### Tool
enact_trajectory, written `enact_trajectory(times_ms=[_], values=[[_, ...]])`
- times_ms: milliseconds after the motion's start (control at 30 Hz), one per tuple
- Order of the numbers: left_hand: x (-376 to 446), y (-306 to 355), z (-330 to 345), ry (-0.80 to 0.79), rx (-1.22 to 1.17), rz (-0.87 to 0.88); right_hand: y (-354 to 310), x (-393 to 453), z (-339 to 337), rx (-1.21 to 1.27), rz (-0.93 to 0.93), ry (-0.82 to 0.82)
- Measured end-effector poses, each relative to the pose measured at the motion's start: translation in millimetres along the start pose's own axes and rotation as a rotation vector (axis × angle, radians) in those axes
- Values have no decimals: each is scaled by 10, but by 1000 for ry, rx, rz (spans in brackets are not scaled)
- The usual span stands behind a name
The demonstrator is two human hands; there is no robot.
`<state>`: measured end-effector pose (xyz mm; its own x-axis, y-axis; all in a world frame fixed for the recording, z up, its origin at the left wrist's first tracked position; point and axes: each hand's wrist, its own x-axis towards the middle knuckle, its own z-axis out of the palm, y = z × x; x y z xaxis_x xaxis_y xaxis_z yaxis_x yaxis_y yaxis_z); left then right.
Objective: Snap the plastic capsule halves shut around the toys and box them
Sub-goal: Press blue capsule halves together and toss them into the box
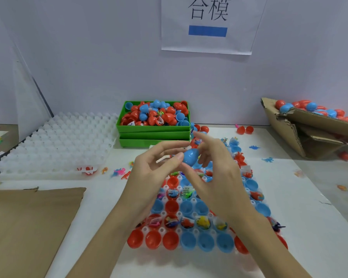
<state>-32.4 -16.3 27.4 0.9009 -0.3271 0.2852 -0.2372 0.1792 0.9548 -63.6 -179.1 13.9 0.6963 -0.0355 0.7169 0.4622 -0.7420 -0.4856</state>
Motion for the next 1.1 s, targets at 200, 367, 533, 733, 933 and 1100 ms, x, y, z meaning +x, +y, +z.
enact_trajectory(times_ms=[200,367,533,733,933,1100], values=[[16,19,1,-19,-377,-190,-42,9,-13,60,6,22],[36,11,-25,-52,-507,-257,-107,-14,2,88,-55,32],[45,-6,47,33,-549,-249,-122,-49,49,80,-112,116],[41,-79,103,104,-545,-195,-110,-25,57,32,-131,169],[27,-103,67,93,-234,-146,1,9,10,101,36,-25],[2,-129,105,90,211,77,119,92,-124,151,192,-44]])
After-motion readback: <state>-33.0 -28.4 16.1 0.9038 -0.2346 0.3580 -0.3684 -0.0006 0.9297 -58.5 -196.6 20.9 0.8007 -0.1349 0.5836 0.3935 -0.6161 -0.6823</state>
